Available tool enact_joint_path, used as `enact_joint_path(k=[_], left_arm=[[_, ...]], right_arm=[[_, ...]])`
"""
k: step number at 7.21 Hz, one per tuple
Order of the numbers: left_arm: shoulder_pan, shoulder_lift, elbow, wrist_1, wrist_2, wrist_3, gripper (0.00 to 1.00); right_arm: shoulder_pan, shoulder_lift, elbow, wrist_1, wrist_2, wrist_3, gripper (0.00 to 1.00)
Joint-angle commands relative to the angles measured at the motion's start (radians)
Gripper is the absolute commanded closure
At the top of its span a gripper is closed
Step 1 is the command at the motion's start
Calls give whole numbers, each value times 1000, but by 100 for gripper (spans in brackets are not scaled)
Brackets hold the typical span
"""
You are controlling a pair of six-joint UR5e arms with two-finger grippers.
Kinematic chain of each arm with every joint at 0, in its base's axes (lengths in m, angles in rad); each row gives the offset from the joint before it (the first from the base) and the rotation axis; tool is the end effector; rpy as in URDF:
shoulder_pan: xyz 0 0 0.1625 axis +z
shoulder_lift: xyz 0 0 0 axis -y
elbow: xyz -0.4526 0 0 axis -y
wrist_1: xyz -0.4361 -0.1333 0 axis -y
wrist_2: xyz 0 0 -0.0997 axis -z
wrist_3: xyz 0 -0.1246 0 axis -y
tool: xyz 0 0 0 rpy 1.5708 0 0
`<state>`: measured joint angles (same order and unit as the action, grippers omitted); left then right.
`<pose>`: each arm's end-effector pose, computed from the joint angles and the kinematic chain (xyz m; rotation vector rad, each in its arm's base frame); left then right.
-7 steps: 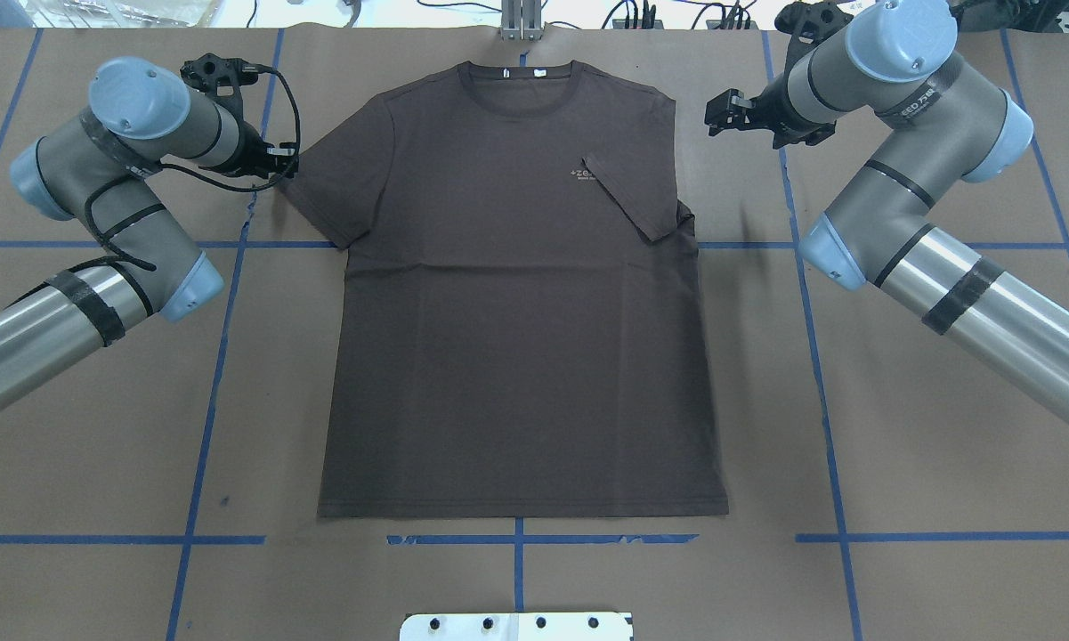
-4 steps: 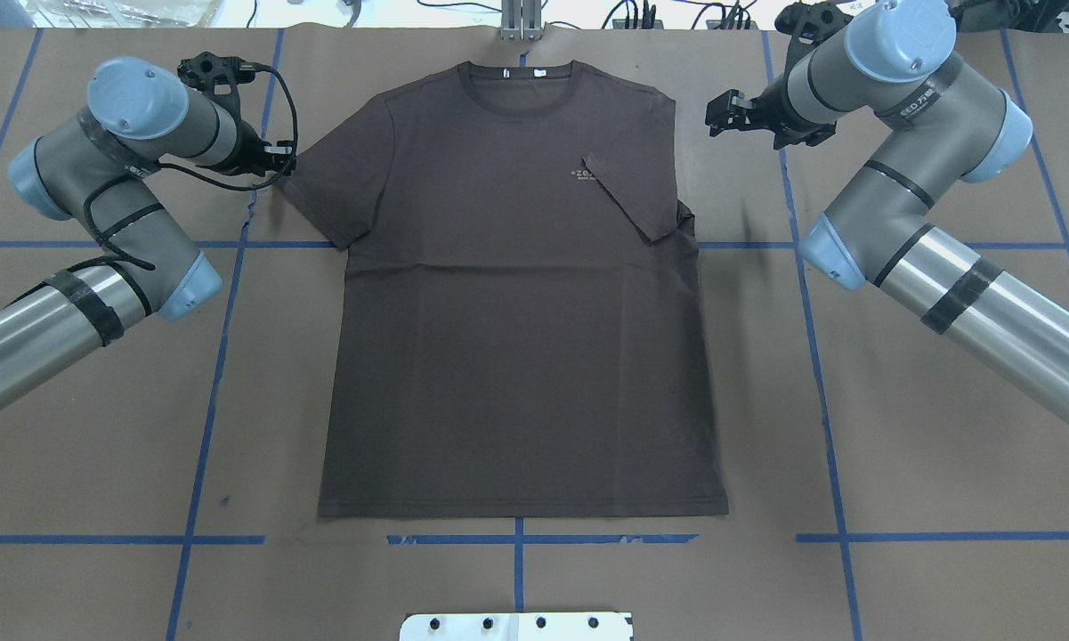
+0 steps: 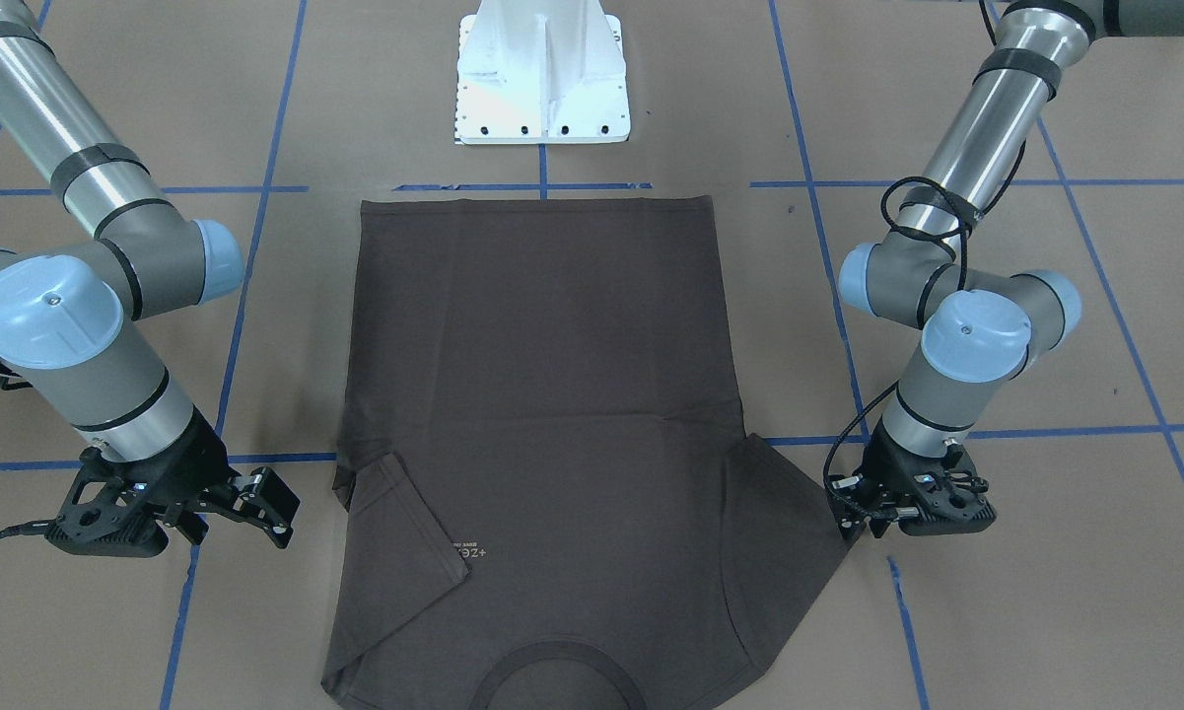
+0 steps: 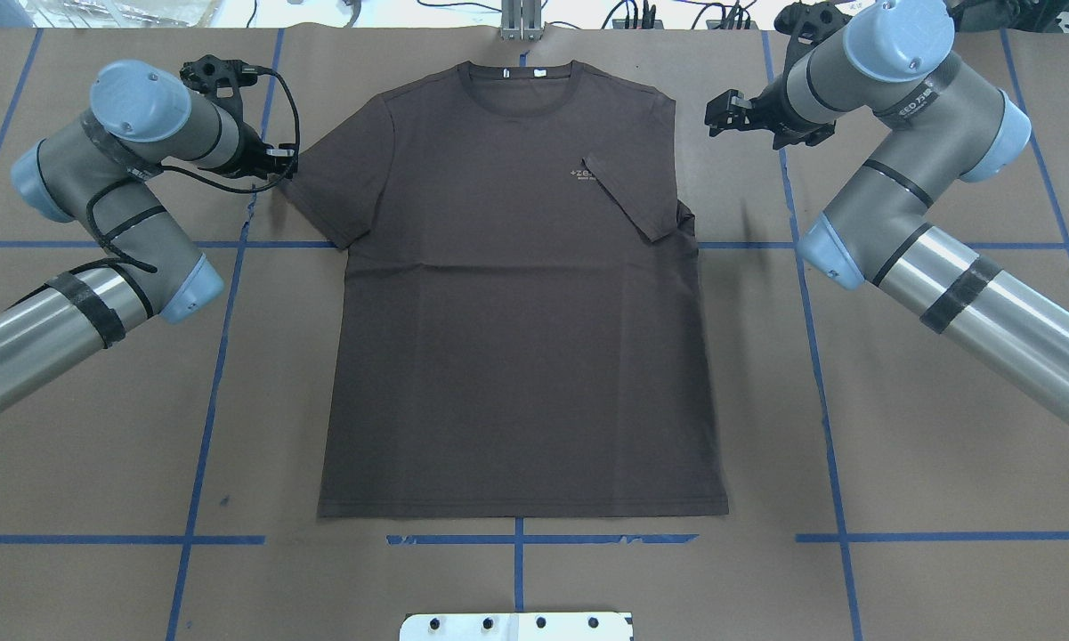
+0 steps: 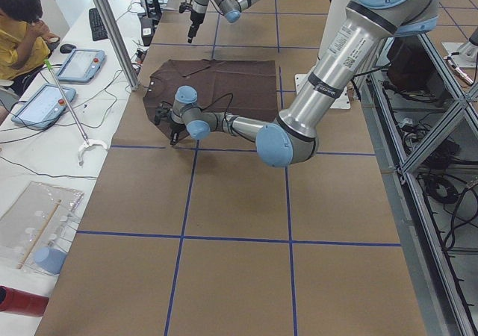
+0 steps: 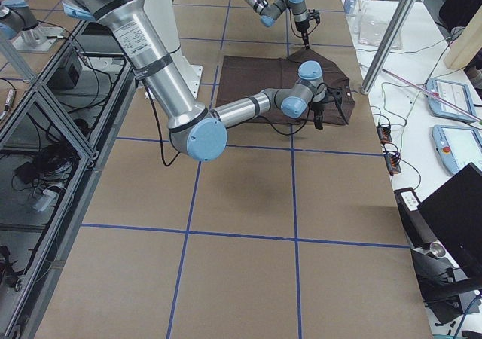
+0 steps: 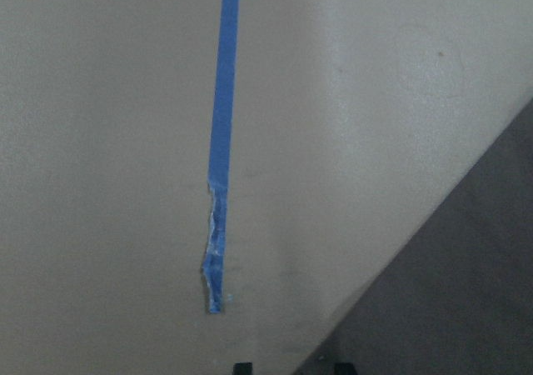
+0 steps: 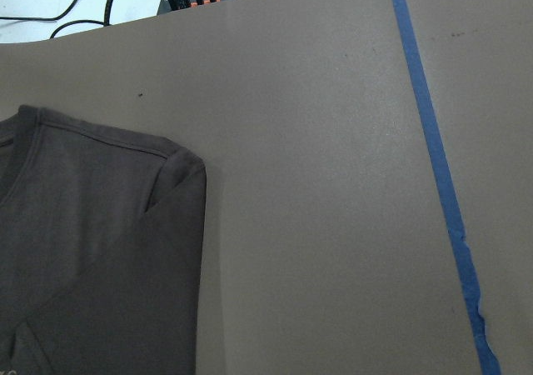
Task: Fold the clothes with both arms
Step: 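Move the left gripper to the sleeve nearest it while the right gripper withdraws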
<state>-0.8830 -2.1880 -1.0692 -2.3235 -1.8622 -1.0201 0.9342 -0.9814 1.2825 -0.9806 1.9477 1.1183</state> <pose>0.4647 -0.7191 0.4823 0.3610 0.8297 -0.1829 -0.4176 -0.7120 0.4046 0.2930 -0.9038 0.2772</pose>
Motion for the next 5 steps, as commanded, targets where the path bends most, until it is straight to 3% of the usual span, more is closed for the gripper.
enact_joint_path(k=[1,2,5], left_arm=[[2,-1,0,0,0,0,67],[1,-3,-5,1,0,-3,100],[3,-38,-29,3,-12,-12,100]], right_arm=[[0,-2,1,0,0,0,0],[0,-3,1,0,2,0,0],[-2,-6,1,0,2,0,0]])
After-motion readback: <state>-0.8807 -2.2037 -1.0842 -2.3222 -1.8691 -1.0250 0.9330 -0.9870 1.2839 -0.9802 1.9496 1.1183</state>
